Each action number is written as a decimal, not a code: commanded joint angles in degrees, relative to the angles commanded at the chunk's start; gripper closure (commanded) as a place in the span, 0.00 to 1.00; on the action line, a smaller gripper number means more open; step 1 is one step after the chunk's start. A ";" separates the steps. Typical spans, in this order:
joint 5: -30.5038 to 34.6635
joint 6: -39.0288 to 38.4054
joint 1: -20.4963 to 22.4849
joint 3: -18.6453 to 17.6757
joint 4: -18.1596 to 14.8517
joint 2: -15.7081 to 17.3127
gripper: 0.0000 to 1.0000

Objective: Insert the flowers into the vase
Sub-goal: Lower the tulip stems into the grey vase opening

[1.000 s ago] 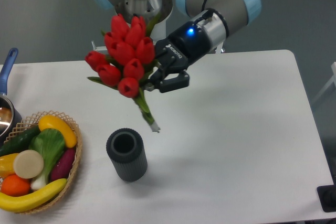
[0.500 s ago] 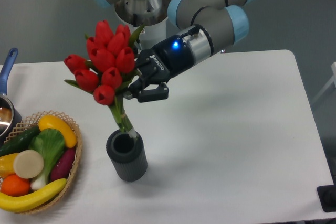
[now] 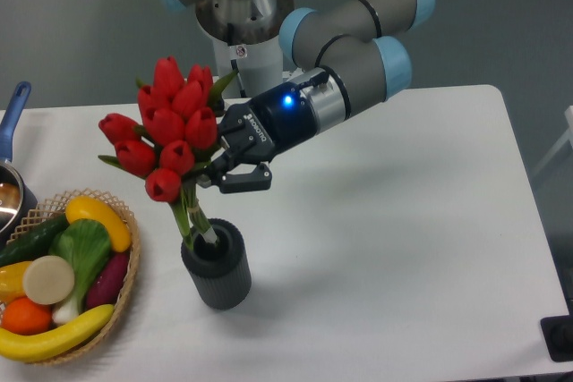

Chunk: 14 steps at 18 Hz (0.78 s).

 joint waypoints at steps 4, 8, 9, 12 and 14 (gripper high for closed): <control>0.09 0.09 0.09 -0.26 0.00 -0.70 0.61; 0.18 0.09 0.88 -1.14 0.00 -2.11 0.61; 0.18 0.09 0.88 -1.06 0.00 -2.20 0.61; 0.26 0.18 1.40 -1.23 0.00 -3.34 0.61; 0.79 0.26 1.41 -1.32 0.09 -4.13 0.61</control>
